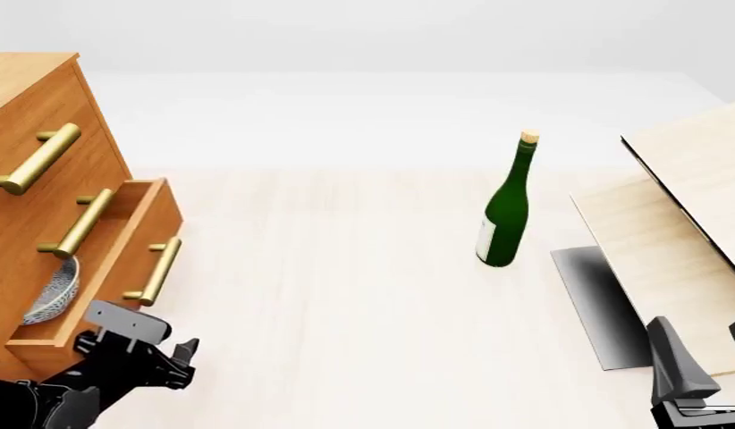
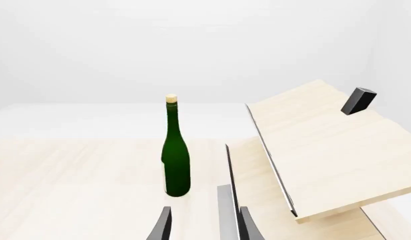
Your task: Put the bowl in the bottom drawer of the cabinet and close it.
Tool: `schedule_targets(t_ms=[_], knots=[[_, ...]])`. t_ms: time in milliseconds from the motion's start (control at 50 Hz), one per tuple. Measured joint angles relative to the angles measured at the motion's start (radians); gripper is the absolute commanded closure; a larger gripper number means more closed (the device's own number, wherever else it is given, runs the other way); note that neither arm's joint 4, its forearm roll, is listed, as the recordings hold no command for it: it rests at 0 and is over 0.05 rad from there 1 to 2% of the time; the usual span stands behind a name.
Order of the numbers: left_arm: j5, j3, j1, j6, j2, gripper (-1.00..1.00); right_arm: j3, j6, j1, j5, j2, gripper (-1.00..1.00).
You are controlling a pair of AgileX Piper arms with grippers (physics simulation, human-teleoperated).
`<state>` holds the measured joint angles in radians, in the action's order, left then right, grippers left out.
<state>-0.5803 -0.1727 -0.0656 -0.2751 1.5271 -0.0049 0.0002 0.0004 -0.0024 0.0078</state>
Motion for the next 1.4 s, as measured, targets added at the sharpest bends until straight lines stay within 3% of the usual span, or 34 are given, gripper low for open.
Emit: schedule_targets(t_ms=[1400], knots=[[0.009,0.063,0.230,0.018,-0.116,-1.00,0.000,0.000,0.000,0.000,0.000,-1.00]])
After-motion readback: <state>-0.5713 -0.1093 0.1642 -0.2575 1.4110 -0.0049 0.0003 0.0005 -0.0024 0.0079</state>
